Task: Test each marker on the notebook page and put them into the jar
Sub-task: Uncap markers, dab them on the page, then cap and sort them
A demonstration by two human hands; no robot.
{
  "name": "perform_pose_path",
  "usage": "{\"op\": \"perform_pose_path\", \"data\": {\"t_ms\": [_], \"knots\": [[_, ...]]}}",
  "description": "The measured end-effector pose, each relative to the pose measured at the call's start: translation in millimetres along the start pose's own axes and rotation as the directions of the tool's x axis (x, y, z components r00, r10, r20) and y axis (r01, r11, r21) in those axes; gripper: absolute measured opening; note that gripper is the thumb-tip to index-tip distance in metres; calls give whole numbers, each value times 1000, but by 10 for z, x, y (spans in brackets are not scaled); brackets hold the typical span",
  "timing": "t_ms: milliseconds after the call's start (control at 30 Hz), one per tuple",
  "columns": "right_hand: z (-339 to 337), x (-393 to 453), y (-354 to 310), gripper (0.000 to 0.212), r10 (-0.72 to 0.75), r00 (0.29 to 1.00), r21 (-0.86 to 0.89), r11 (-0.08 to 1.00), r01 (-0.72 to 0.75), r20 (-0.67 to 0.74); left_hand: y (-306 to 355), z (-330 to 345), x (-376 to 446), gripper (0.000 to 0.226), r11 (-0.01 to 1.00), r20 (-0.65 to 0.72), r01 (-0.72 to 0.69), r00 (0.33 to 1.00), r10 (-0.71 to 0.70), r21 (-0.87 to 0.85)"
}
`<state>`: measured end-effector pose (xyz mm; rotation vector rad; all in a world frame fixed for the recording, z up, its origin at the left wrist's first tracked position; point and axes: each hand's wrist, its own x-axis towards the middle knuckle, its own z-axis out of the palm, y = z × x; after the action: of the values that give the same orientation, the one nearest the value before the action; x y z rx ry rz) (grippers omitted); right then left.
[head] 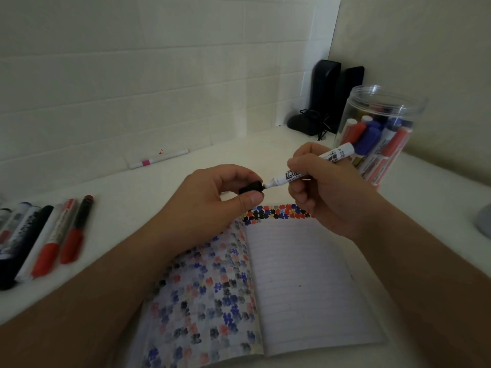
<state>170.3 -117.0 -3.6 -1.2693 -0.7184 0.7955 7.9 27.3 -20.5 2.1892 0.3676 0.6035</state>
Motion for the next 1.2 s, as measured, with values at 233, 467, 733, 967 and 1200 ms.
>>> {"op": "perform_pose_path", "data": {"t_ms": [233, 467, 733, 967, 1200], "knots": [[69, 19, 133, 22, -76, 995, -130, 988, 83, 59, -54, 8, 13, 19, 998, -63, 10, 998, -6, 68], [251, 23, 311, 24, -173, 983, -81, 982, 168, -54, -114, 1, 15, 15, 996, -33, 78, 997, -77, 38], [368, 29, 292, 18, -221, 972, -100, 972, 213, -77, -66, 6, 16, 10, 996, -90, 45, 995, -38, 72], [393, 25, 295, 11, -377, 925, -475, 806, 354, 49, 77, -91, -35, 7, 962, -56, 50, 998, -36, 270], [540, 21, 441, 18, -605, 670, -707, 235, 667, 431, 270, -372, -172, 18, 811, -19, 490, 852, -523, -320]]}}
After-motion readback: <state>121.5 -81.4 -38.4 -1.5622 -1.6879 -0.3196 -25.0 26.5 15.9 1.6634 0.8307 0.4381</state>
